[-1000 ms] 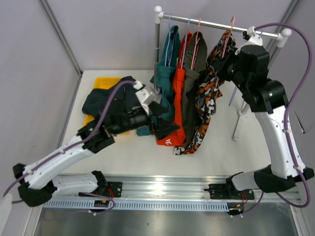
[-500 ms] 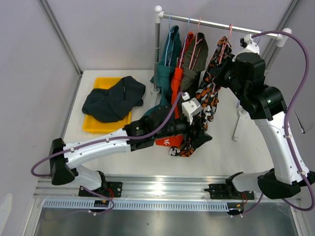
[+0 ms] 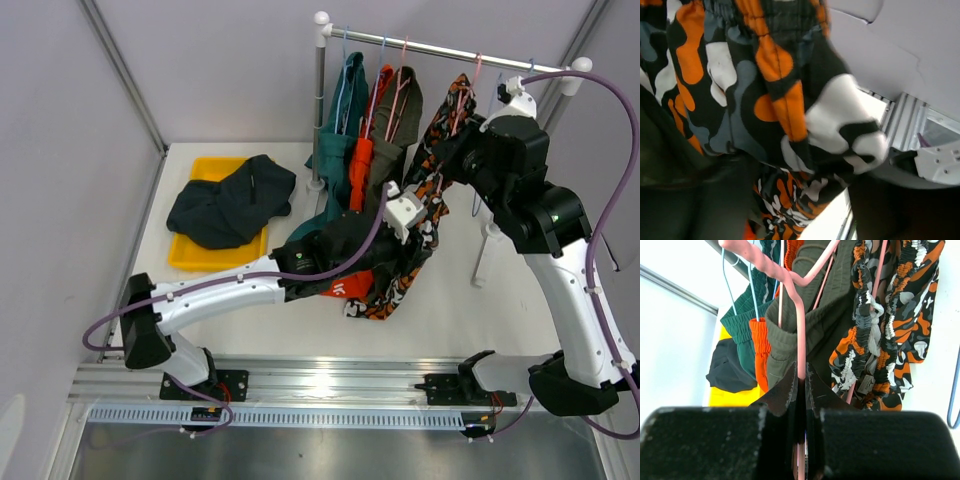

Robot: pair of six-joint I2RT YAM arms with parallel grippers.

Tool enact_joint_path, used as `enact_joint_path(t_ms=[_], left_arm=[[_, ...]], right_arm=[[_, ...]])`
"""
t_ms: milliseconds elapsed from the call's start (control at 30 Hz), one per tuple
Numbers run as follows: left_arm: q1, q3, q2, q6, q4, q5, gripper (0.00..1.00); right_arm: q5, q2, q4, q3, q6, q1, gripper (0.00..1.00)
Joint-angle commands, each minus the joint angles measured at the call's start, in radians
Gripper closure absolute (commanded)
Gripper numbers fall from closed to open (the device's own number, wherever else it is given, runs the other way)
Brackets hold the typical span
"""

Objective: Remove the shorts from the hanger

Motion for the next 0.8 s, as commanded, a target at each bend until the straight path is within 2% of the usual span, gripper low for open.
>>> enact_joint_path(t_ms=[0, 100, 133, 233, 400, 600, 633, 767], left_arm=[[-0.003, 0.051, 0.039, 0.031, 0.022, -0.026, 0.52], [-0.005, 0.032, 0.034, 0.003, 0.023, -0.013, 0.72], [-0.005, 0.022, 0.018, -0.005, 0.025, -0.011, 0.85], [-0.008, -0.05, -0.027, -0.029, 0.039, -0.011, 1.0], [-0.029, -0.198, -0.16, -0.054, 0.069, -0.039, 1.0], [-0.153, -0.441, -0.384, -0.113, 0.085, -0.137, 1.0], [-0.181, -0.508, -0.406, -0.124, 0.085, -0.147, 1.0], [-0.21, -0.609, -0.467, -0.175, 0.1, -0.183, 1.0]], right_arm=[[0.031, -0.024, 0.076, 0.019, 0.0, 0.006, 1.0], [0.04, -0.007, 0.067, 0.048, -0.014, 0.004, 1.0], [0.045, -0.001, 0.062, 0.056, -0.019, 0.003, 1.0], [0.046, 0.021, 0.053, 0.096, -0.033, -0.005, 1.0], [0.04, 0.054, 0.031, 0.165, -0.056, -0.042, 1.0], [0.011, 0.139, -0.041, 0.327, -0.096, -0.114, 1.0], [0.009, 0.146, -0.044, 0.338, -0.099, -0.118, 1.0], [-0.007, 0.154, -0.053, 0.341, -0.083, -0.138, 1.0]])
